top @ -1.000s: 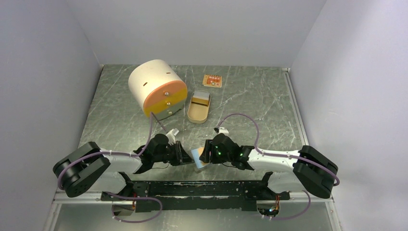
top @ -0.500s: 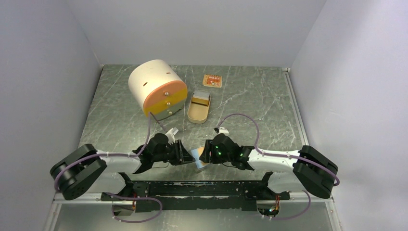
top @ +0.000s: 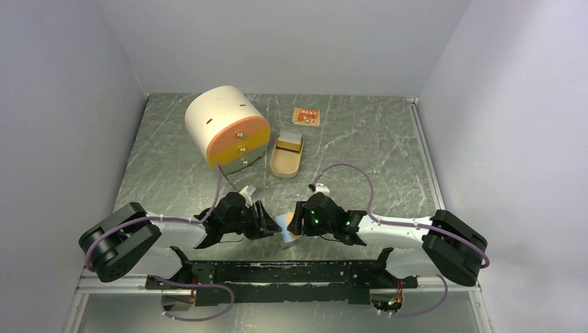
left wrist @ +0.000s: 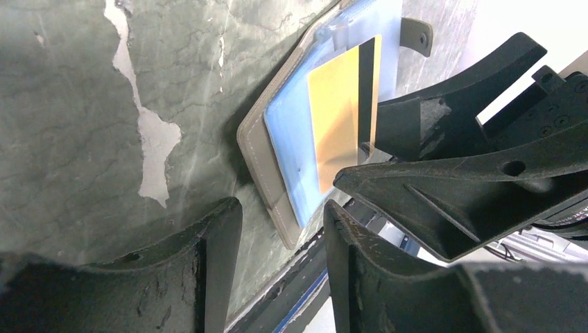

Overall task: Put the credit cards into the card holder
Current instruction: Insert the credit card into the card holder.

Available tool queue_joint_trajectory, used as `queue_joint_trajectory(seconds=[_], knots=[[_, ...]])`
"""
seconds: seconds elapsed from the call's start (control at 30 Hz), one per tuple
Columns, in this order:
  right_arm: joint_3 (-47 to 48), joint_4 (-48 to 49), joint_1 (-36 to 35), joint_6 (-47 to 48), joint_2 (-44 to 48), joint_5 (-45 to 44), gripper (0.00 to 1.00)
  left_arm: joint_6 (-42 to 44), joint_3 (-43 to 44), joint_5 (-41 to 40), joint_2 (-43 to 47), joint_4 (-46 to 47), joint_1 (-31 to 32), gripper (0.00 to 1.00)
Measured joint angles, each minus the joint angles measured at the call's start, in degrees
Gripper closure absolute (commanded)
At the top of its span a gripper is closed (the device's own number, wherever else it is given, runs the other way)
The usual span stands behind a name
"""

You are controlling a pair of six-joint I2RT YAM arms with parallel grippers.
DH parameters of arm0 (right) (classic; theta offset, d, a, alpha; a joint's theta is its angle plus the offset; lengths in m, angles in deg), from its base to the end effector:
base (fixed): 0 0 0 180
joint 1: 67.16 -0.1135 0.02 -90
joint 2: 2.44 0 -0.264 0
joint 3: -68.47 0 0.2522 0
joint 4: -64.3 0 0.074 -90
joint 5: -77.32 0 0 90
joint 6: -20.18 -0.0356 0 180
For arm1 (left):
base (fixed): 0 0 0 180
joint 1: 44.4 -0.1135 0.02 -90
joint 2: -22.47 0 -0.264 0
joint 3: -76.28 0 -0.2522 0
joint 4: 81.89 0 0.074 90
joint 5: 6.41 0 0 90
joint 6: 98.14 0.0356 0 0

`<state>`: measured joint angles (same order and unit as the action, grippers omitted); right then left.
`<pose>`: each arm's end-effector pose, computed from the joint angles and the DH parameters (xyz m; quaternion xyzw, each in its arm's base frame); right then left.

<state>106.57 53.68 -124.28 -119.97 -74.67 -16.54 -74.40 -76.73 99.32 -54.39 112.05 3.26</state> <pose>0.1247 0.1885 0.1463 -0.0431 0.9216 0.2912 0.2530 0.1344 -0.1619 0.1142 -0.0812 0.8808 -0.4439 0.1433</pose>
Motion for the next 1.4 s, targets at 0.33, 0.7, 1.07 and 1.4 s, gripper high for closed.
queue_joint_trajectory(seconds=[0.33, 0.7, 1.07, 1.4], knots=[[0.0, -0.3, 0.0, 0.0, 0.1, -0.1, 0.4, 0.2, 0.0, 0.4, -5.2, 6.4, 0.0, 0.84], [1.1, -6.7, -0.1, 0.2, 3.3, -2.5, 0.36, 0.2, 0.0, 1.1, -6.5, 9.4, 0.0, 0.91], [2.8, -13.9, 0.0, 2.9, 5.1, -6.1, 0.36, 0.2, 0.0, 1.7, -7.3, 10.0, -0.2, 0.91], [5.3, -7.1, 0.5, 5.0, -1.8, -5.6, 0.36, 0.3, 0.0, 2.4, -7.9, 10.4, -0.3, 0.91]])
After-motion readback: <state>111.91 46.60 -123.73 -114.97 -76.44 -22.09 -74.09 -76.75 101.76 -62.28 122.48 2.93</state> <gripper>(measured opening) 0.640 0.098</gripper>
